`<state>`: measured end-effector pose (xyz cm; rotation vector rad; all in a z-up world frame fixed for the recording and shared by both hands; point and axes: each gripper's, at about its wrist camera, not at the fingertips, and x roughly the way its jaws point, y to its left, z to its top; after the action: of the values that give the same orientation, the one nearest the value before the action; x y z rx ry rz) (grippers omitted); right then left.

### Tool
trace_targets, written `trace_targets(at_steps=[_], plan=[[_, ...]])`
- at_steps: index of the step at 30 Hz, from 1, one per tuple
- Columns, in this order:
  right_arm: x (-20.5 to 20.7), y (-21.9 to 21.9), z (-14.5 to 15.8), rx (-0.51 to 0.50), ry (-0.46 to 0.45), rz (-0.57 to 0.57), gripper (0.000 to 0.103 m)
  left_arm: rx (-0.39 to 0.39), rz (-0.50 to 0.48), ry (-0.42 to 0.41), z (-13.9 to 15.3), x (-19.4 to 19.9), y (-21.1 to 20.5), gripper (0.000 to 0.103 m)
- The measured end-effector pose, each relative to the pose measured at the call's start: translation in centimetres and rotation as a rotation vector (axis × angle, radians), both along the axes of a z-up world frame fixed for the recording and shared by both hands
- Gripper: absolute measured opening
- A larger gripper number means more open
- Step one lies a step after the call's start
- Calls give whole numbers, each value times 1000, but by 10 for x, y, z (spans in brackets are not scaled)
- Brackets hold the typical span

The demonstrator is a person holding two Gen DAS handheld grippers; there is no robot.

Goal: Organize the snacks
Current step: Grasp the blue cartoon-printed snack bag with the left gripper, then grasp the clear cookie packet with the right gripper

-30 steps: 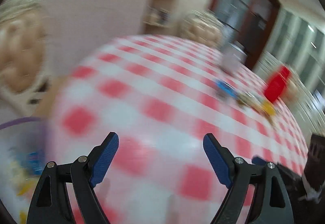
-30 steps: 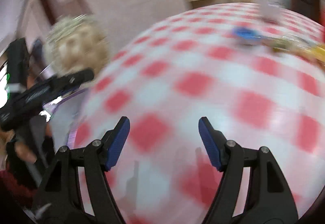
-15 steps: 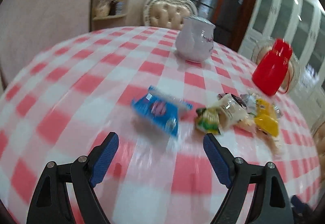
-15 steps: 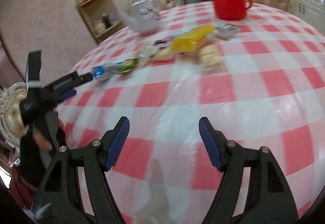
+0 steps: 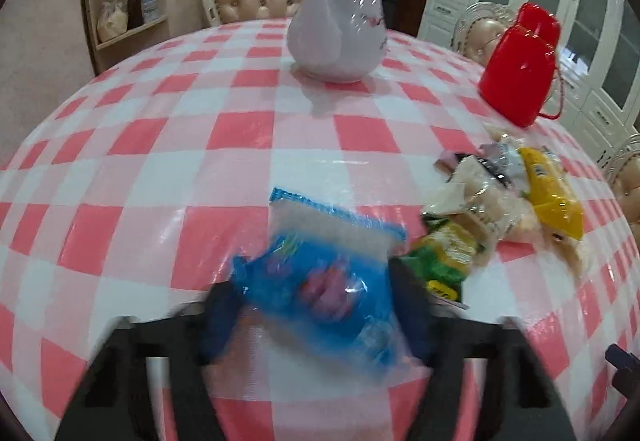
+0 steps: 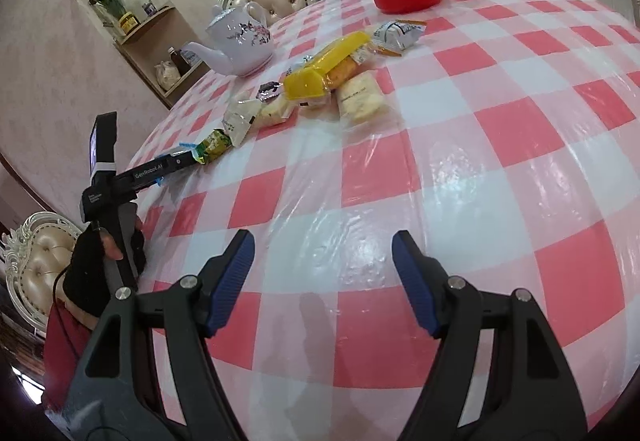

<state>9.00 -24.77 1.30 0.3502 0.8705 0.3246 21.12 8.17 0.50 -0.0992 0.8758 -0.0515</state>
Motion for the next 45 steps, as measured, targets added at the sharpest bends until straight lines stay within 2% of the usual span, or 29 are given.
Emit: trace_targets(at_steps=[5, 9, 15, 20, 23, 25, 27, 29, 32, 33, 34, 38, 42, 45], plan=[[1, 0, 5, -66, -70, -27, 74, -25, 15, -47, 7, -28, -5, 50], [11, -6, 1, -42, -52, -38, 74, -98, 15, -31, 6, -59, -9, 50], [43, -26, 0, -51, -39, -109, 74, -150, -34, -22, 9, -108, -31, 50], [78, -11, -3, -159, -7, -54, 74, -146, -104, 11, 3, -126, -59, 51], [93, 8, -2, -231, -13, -6, 74, -110, -136, 10, 2, -126, -71, 54], [107, 17, -4, -274, -5, -8, 74, -107, -141, 13, 2, -126, -72, 56], [123, 25, -7, -320, 7, -7, 76, -100, -127, 13, 3, -124, -69, 69], [133, 31, -9, -352, 13, 6, 78, -82, -108, 4, 3, -122, -66, 76], [138, 33, -11, -387, 13, 19, 78, -88, -101, 1, 4, -117, -64, 79], [137, 34, -11, -415, 10, 20, 68, -91, -103, 6, 3, -116, -64, 79], [134, 35, -9, -449, -10, 32, 44, -88, -107, 12, 2, -115, -65, 79], [115, 35, -7, -446, -24, 88, 40, -80, -121, 13, 2, -114, -68, 80], [88, 31, -3, -342, 3, 91, 39, -110, -131, 10, 1, -112, -65, 81], [66, 33, -3, -322, 7, 83, 39, -122, -136, 8, 0, -108, -65, 85]])
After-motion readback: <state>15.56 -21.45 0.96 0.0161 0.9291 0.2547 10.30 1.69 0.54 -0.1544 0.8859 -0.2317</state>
